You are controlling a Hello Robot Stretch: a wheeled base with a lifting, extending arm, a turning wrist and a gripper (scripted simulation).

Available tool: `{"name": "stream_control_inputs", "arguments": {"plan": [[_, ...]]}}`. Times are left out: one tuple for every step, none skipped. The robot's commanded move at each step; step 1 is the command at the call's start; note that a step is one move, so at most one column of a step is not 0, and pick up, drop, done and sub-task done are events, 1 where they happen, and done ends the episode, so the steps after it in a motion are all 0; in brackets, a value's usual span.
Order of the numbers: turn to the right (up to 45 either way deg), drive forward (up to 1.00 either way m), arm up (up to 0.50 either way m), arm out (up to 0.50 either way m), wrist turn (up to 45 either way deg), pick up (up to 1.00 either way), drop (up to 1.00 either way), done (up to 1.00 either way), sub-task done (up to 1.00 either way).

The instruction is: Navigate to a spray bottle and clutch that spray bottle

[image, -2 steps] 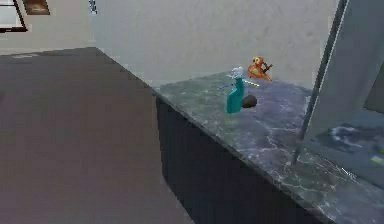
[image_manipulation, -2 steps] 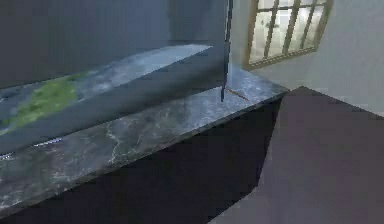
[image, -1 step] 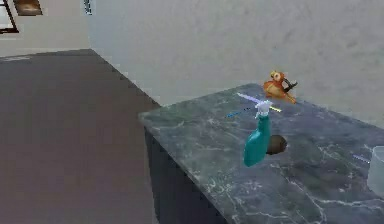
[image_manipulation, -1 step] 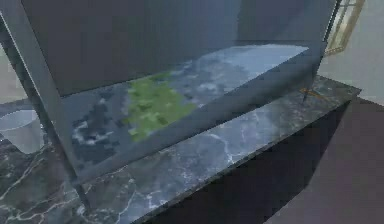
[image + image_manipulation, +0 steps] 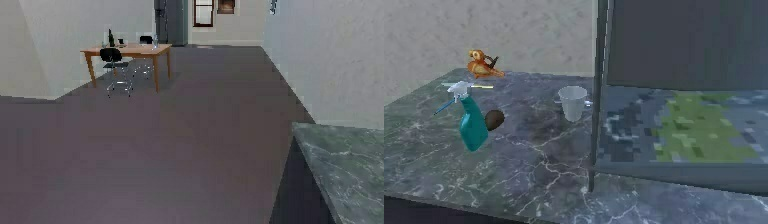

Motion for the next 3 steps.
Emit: {"name": "stream_control_inputs", "arguments": {"plan": [[-21.0,0.0,0.0,0.0,0.0,0.0,0.0,0.0,0.0],[0.0,0.0,0.5,0.0,0.0,0.0,0.0,0.0,0.0],[0.0,0.0,0.38,0.0,0.0,0.0,0.0,0.0,0.0]]}}
